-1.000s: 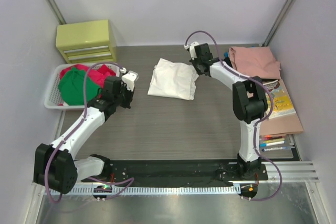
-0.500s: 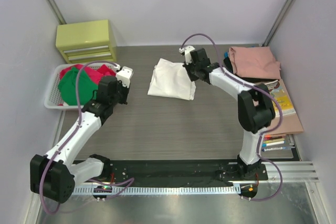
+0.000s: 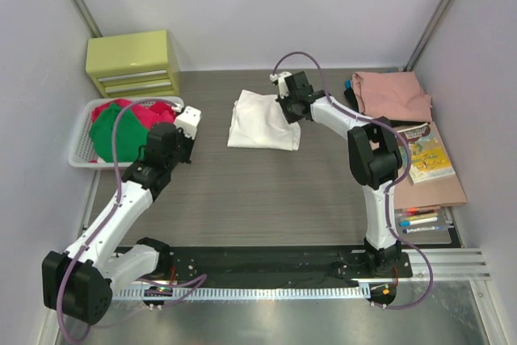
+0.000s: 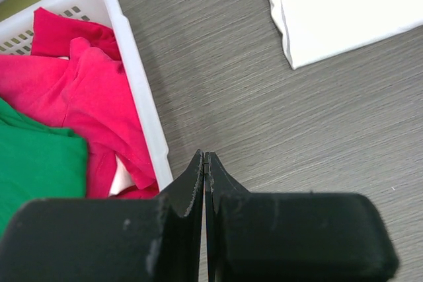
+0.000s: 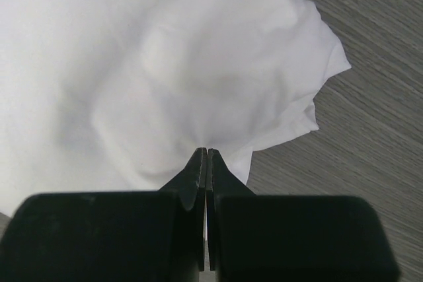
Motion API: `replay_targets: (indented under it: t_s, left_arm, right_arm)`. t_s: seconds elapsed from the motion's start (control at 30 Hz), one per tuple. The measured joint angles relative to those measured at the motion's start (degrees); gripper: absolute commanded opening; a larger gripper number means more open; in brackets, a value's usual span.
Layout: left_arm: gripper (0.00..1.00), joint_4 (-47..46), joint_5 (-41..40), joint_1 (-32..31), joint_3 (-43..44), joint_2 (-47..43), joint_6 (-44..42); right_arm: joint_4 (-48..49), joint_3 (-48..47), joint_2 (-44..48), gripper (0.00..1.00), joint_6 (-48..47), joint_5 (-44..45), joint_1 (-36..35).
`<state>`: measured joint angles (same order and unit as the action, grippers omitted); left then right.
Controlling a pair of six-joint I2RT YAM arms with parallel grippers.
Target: Fold and stack the t-shirts
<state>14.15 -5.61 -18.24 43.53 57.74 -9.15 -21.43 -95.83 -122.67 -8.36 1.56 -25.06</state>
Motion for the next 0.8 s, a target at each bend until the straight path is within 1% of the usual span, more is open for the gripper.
replay_targets:
  t_s: [0.23, 0.33, 0.47, 0.57, 0.7, 0.8]
  left_arm:
    - [0.00, -0.63, 0.07, 0.00, 0.00, 2.54, 0.13]
    - [0.00, -0.59, 0.07, 0.00, 0.00, 4.07, 0.96]
    - [0.00, -0.63, -0.26, 0.00, 0.07, 3.69, 1.44]
    - [0.00, -0.61, -0.74, 0.22, 0.07, 2.89, 1.38]
    - [0.00, -0.59, -1.49, 0.57, 0.07, 1.84, 1.07]
    - [0.00, -0.57, -1.95, 0.68, 0.04, 1.01, 0.76]
  right_arm:
    - [-0.44, 0.39, 3.98, 0.01, -1.57, 0.55, 0.02]
    - [-0.44, -1.44, 3.96, 0.01, -2.08, 1.01, 0.52]
    - [-0.46, -4.20, 3.23, 0.01, -2.01, 0.81, 1.25]
    - [-0.55, -8.24, 0.44, 0.01, -2.10, 1.16, 1.60]
    - [-0.87, -14.38, -5.77, 0.01, -2.21, 1.90, 1.99]
    - [-1.46, -16.31, -9.68, 0.01, -1.90, 1.92, 1.99]
